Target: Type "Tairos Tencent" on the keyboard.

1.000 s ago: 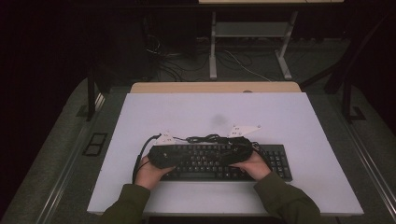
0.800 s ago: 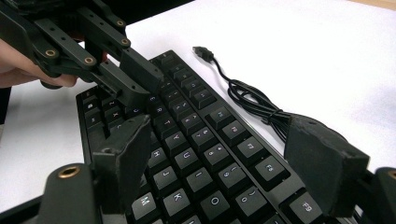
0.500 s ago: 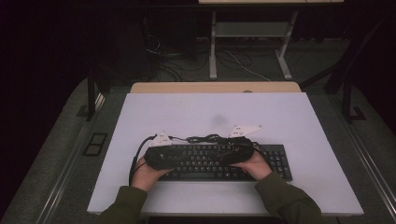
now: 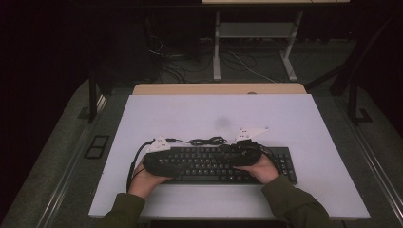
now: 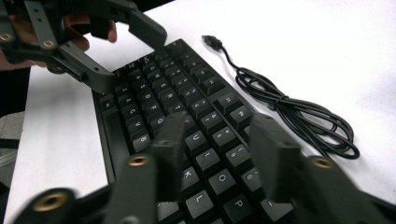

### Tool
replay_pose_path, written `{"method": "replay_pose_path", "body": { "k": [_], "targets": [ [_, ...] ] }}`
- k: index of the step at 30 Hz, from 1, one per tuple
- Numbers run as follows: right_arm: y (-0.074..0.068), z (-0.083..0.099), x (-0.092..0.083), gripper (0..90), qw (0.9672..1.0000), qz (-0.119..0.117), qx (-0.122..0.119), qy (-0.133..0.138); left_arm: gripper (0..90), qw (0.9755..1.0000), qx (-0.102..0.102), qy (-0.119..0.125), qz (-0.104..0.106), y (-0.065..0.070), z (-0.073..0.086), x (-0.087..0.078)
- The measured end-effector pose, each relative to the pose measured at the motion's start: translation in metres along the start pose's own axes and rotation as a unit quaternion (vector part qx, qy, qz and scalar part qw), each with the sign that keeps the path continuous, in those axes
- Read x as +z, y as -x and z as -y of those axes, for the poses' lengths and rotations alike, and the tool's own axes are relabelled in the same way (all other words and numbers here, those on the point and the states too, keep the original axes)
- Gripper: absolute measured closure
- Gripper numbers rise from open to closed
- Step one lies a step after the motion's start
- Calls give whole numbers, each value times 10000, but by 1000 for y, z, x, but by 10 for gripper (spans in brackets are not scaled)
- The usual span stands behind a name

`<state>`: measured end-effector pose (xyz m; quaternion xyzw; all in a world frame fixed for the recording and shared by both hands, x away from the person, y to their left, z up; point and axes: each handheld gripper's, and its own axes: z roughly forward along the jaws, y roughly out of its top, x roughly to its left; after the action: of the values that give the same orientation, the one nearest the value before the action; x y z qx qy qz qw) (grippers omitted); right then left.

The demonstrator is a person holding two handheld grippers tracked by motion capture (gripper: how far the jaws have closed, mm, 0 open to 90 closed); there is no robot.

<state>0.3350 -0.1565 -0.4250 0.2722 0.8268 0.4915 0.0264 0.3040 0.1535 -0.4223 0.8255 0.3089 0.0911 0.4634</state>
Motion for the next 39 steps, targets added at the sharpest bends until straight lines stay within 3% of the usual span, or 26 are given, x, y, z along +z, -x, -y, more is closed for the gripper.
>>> {"method": "replay_pose_path", "body": {
  "k": [4, 10, 17, 27, 39],
  "targets": [
    [0, 0, -1, 740, 9999, -38, -35, -120, 167, 10000, -29, 64, -47, 0, 2, -5],
    [1, 1, 0, 888, 9993, -90, -119, -332, 142, 9999, -57, 131, -66, -2, 4, -9],
    [4, 3, 2, 894, 9983, -83, -191, -537, 138, 9999, -28, 133, 14, -1, 4, -9],
    [6, 6, 9, 893, 9970, -27, -180, -755, 139, 9999, 41, 143, -30, -3, 6, -10],
    [3, 6, 14, 893, 9965, -3, -172, -823, 139, 9999, 100, 72, 6, -3, 7, -6]
  ]
}}
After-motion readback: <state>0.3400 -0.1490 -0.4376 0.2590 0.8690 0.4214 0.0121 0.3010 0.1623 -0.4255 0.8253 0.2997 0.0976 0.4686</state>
